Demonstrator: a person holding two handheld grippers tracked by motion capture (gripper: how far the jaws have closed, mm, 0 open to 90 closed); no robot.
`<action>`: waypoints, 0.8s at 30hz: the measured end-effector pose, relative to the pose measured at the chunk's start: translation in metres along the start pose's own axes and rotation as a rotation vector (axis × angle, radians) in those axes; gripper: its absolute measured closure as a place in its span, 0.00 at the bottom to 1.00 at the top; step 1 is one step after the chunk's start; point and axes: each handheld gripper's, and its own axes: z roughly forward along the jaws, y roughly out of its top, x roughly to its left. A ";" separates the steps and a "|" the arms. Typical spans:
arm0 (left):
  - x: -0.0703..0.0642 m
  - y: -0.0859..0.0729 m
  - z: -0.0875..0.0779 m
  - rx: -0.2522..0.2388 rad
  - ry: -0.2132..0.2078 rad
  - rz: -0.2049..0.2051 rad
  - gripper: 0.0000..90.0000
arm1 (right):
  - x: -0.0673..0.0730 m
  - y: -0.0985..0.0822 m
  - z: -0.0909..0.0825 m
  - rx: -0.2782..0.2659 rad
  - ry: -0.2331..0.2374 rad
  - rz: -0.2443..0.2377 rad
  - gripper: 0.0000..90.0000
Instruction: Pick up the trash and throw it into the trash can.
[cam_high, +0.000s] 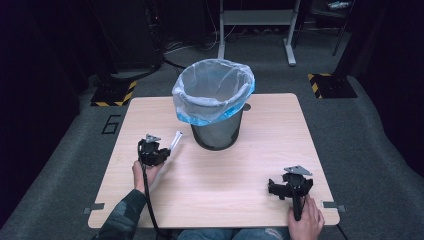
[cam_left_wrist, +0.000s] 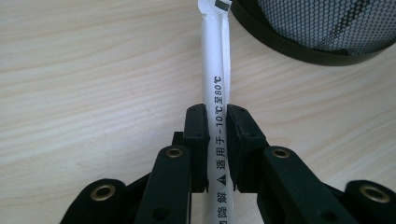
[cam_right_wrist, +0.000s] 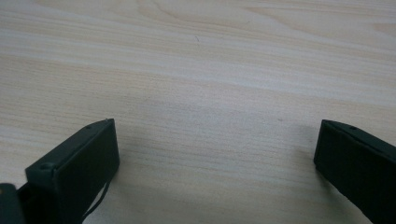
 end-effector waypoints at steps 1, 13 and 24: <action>0.002 0.001 -0.001 -0.006 -0.005 -0.011 0.87 | 0.000 0.000 0.000 0.000 0.000 0.000 0.00; 0.024 0.008 -0.013 -0.054 0.001 -0.066 0.87 | 0.000 0.000 0.000 0.000 0.000 0.000 0.00; 0.040 0.026 -0.040 -0.098 0.031 -0.073 0.87 | 0.000 0.000 0.000 0.000 0.000 0.000 0.00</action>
